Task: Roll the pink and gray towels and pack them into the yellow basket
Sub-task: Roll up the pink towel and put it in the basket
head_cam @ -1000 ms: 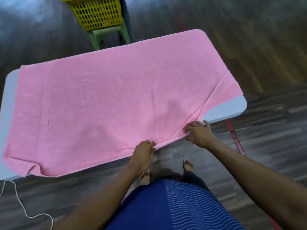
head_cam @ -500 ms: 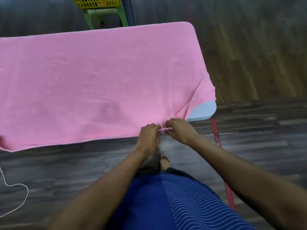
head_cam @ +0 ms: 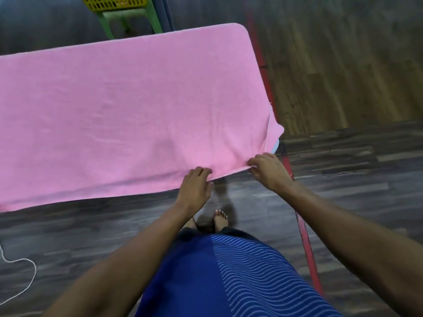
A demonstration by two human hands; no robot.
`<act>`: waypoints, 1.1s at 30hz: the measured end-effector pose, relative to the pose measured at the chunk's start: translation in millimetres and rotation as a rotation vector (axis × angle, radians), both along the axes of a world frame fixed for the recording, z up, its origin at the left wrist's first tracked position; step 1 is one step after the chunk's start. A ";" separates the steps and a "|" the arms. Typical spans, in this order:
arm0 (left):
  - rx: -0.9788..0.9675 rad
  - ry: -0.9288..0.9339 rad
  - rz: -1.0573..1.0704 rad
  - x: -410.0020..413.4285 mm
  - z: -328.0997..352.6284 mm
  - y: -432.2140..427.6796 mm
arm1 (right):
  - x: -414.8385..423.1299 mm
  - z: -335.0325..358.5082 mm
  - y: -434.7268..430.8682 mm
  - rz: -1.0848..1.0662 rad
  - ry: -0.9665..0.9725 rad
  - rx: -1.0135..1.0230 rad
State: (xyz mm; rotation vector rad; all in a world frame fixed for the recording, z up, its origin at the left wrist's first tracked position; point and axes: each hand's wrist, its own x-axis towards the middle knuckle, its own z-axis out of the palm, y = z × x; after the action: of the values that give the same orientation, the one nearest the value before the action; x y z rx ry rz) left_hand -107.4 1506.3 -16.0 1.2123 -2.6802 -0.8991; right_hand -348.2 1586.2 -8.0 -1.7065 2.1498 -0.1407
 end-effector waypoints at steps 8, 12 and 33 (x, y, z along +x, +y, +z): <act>0.078 -0.049 -0.154 -73.8 6.9 15.9 | -2.8 11.9 12.3 -0.022 -0.003 -0.037; 0.085 -0.026 -0.163 -74.3 7.7 18.4 | -27.6 8.7 19.1 -0.072 0.106 0.130; 0.005 -0.008 0.168 3.3 47.6 -62.1 | 52.4 25.0 -71.1 -0.257 -0.245 0.019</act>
State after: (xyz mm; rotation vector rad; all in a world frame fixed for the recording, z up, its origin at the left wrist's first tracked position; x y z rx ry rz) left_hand -104.1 1444.1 31.5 1.4195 -2.5361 -0.8784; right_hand -295.8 1515.0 17.1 -1.3197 2.1651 -0.3783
